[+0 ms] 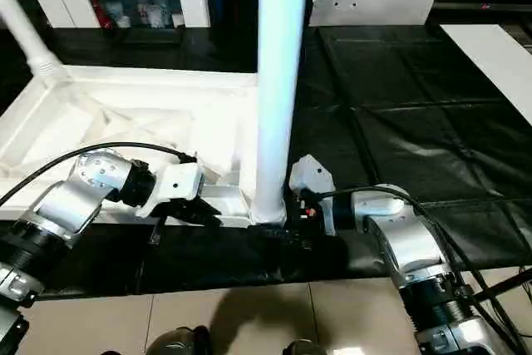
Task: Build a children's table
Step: Rotate leg to tighten
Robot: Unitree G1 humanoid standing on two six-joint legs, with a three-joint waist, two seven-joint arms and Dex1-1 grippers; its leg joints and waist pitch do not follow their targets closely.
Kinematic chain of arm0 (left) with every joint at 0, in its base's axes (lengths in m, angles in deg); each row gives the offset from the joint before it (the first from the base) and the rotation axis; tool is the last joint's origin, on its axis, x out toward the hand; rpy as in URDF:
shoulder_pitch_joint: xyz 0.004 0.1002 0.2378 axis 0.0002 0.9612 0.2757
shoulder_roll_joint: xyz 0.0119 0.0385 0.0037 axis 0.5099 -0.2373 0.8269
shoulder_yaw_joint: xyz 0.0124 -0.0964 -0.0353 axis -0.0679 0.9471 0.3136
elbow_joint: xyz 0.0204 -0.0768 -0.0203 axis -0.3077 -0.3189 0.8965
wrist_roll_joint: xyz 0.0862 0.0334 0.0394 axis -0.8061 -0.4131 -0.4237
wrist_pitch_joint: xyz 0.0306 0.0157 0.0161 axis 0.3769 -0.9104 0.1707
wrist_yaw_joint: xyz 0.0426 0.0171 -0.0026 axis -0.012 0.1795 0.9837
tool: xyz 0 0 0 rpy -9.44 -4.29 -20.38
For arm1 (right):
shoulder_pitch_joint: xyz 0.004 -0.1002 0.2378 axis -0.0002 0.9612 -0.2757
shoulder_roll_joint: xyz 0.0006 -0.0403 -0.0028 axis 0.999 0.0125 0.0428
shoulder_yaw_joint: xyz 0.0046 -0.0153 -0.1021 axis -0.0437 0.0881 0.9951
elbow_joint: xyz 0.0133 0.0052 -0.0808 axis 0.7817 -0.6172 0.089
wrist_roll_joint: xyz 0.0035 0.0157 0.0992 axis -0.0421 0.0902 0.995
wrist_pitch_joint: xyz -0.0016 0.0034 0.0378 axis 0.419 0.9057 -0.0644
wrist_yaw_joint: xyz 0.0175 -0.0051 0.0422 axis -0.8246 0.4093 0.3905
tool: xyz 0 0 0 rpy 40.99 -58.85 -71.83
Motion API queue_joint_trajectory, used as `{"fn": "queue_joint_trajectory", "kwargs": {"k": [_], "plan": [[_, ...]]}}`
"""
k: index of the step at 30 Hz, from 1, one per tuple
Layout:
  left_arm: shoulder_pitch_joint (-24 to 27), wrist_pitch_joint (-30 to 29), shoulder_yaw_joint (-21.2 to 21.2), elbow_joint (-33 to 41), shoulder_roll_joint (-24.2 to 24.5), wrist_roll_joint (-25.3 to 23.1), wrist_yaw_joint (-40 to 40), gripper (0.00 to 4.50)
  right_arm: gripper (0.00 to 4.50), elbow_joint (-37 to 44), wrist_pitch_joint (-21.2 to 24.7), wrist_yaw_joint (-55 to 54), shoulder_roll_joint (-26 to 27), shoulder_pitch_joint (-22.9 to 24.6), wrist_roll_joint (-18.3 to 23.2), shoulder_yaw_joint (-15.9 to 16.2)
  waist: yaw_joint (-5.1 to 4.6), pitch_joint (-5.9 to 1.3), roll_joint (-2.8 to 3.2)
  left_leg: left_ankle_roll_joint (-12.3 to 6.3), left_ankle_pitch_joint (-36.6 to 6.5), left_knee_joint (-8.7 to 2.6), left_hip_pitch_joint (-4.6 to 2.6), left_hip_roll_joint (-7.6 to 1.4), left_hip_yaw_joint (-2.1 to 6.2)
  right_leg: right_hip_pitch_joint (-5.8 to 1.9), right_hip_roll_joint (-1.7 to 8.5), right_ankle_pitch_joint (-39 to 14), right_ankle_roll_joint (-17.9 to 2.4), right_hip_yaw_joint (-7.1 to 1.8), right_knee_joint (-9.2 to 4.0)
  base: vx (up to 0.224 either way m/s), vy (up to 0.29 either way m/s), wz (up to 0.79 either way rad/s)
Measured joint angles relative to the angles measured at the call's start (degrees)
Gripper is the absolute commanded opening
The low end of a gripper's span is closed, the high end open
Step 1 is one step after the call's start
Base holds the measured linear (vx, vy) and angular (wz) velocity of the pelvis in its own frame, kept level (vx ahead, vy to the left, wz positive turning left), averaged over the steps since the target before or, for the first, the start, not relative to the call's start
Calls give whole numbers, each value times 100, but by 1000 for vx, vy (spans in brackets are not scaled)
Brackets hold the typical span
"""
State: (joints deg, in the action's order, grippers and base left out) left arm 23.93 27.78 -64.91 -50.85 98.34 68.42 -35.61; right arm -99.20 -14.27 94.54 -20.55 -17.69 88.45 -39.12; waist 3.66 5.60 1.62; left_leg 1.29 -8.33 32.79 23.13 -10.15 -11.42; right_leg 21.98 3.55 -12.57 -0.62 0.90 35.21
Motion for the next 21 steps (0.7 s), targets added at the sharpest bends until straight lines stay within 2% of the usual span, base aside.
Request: {"fn": "queue_joint_trajectory", "kwargs": {"k": [10,17,21], "plan": [[-71,272,-37,-213,-1,8,-123,0,286,-141,-42,186,-61,-85,61,16,-2,0,-1,0,0,0,0,0,0,0,0,0,0,1,1,0,0,0],[-94,411,-31,-332,-19,16,-116,0,275,-210,-99,217,-73,-141,50,64,-2,0,-1,0,0,0,-2,0,0,0,0,0,0,1,3,0,0,0],[-89,136,26,-309,-79,57,-69,0,274,-179,-17,52,69,-77,57,55,-8,-1,-2,0,0,0,-8,-1,0,-2,0,0,-1,0,8,0,0,0]]}}
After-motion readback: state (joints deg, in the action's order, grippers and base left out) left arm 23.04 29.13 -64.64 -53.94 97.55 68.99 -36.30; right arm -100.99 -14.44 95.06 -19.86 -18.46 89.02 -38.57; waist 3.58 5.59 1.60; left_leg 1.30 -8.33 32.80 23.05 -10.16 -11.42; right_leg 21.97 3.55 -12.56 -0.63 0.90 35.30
